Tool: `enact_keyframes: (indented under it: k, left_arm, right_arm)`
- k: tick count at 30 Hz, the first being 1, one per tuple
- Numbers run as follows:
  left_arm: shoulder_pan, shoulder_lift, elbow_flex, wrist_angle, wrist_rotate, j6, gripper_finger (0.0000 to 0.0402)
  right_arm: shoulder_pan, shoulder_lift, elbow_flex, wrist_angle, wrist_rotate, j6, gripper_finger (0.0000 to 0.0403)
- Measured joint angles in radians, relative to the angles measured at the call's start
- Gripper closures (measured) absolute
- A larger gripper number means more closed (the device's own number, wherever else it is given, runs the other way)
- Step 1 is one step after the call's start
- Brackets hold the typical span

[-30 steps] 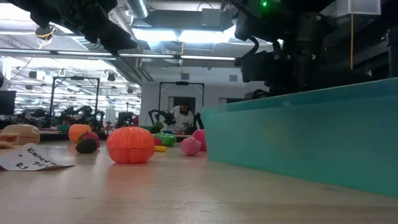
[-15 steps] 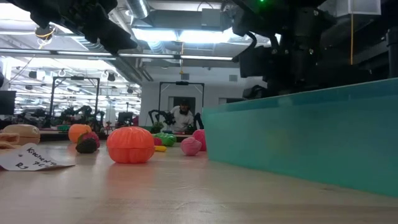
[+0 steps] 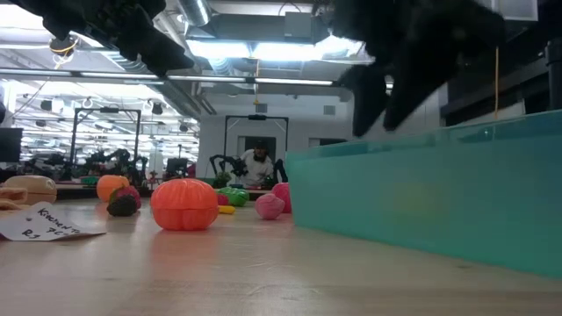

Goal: Pick and placing Produce into tupperware
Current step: Put the starfruit into the green bin

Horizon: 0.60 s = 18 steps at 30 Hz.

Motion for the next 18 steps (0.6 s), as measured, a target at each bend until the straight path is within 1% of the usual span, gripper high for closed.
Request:
enact_keyframes:
  k: [4, 6, 14, 18]
  left_arm:
    - [0.0, 0.0, 0.0, 0.0, 0.0, 0.0, 0.0217]
    - [0.0, 0.0, 0.0, 0.0, 0.0, 0.002, 0.0217]
    - [0.0, 0.0, 0.0, -0.004, 0.0, 0.006, 0.0217]
    - [0.0, -0.002, 0.0, 0.0, 0.0, 0.028, 0.0217]
  right_arm:
    - [0.0, -0.073, -0.003, 0.016, 0.0, 0.016, 0.0127]
    - [0.0, -0.114, -0.04, 0.07, 0.0, 0.015, 0.0127]
    - [-0.004, -0.266, -0.275, 0.366, 0.0, 0.044, 0.0127]
    - [-0.004, -0.337, -0.366, 0.539, 0.0, 0.041, 0.0127]
